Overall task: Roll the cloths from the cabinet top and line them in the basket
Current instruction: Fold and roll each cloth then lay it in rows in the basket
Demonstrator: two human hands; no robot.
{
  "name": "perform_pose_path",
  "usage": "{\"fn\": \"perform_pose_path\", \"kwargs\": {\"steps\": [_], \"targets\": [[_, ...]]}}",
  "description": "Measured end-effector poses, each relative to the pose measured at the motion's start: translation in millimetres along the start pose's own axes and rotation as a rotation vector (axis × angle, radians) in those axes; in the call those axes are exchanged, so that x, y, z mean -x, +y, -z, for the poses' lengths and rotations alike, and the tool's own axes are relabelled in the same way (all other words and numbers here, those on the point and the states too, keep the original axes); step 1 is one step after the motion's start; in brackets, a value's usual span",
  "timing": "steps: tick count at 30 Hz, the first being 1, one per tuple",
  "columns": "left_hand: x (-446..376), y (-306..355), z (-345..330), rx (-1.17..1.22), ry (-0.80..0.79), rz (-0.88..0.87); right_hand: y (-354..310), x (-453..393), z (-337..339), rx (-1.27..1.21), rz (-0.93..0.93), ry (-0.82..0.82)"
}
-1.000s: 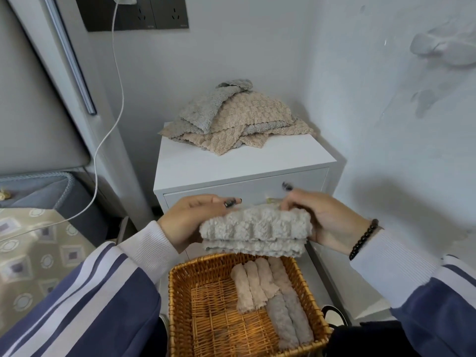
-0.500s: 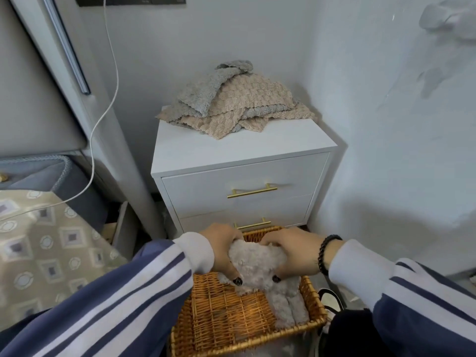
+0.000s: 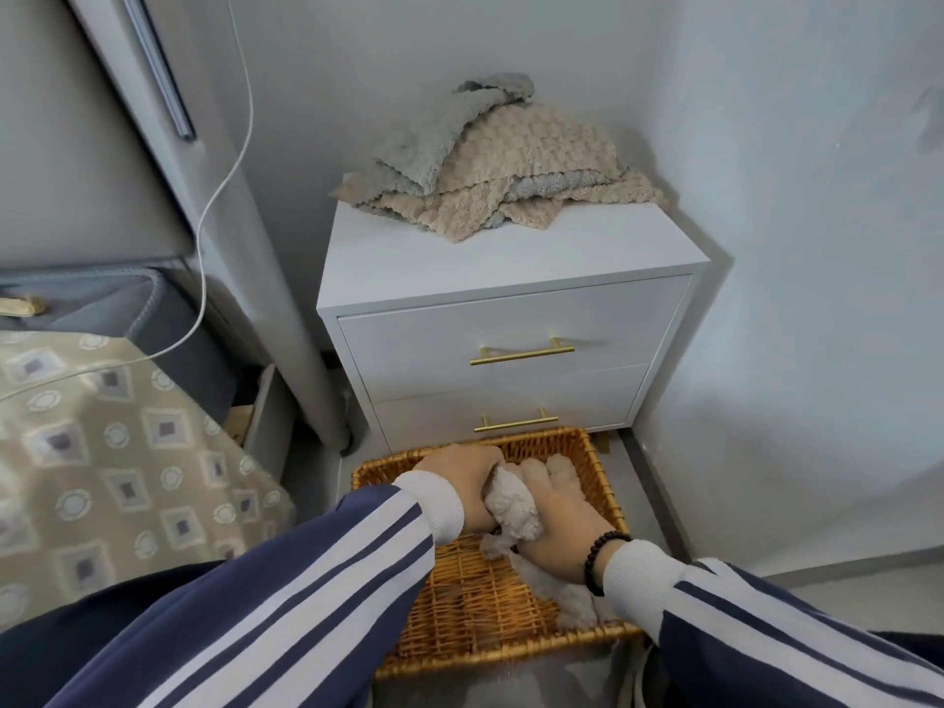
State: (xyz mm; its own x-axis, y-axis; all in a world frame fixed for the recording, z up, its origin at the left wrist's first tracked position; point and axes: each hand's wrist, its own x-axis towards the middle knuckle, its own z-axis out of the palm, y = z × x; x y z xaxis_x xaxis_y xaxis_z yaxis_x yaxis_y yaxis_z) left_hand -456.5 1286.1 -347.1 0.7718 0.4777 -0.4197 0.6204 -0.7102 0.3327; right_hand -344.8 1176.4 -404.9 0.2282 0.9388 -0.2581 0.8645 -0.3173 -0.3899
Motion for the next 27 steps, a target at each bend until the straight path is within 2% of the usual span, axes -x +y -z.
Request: {"fn": "perform_pose_path", "kwargs": {"steps": [4, 9, 14, 18, 27], "targets": [[-12.4, -16.4, -33.7, 0.217, -0.010, 0.146, 9.3, -5.3, -41.0, -0.238, -0.214, -0.067], [-31.7, -29.3, -79.9, 0.513, -0.028, 0.369, 21.5, -17.7, -80.7, -0.332, -0.384, -0.133], [-53.3, -41.7, -120.2, 0.596, -0.054, 0.490, 31.9, -25.5, -115.3, -0.381, -0.504, -0.138], [-69.1, -45.5, -146.9, 0.699, -0.130, 0.585, 41.5, -30.6, -134.8, -0.405, -0.563, -0.206], [-94.8, -42.4, -184.0, 0.919, -0.201, 0.559, 58.6, -48.9, -166.6, -0.413, -0.632, -0.366]]}}
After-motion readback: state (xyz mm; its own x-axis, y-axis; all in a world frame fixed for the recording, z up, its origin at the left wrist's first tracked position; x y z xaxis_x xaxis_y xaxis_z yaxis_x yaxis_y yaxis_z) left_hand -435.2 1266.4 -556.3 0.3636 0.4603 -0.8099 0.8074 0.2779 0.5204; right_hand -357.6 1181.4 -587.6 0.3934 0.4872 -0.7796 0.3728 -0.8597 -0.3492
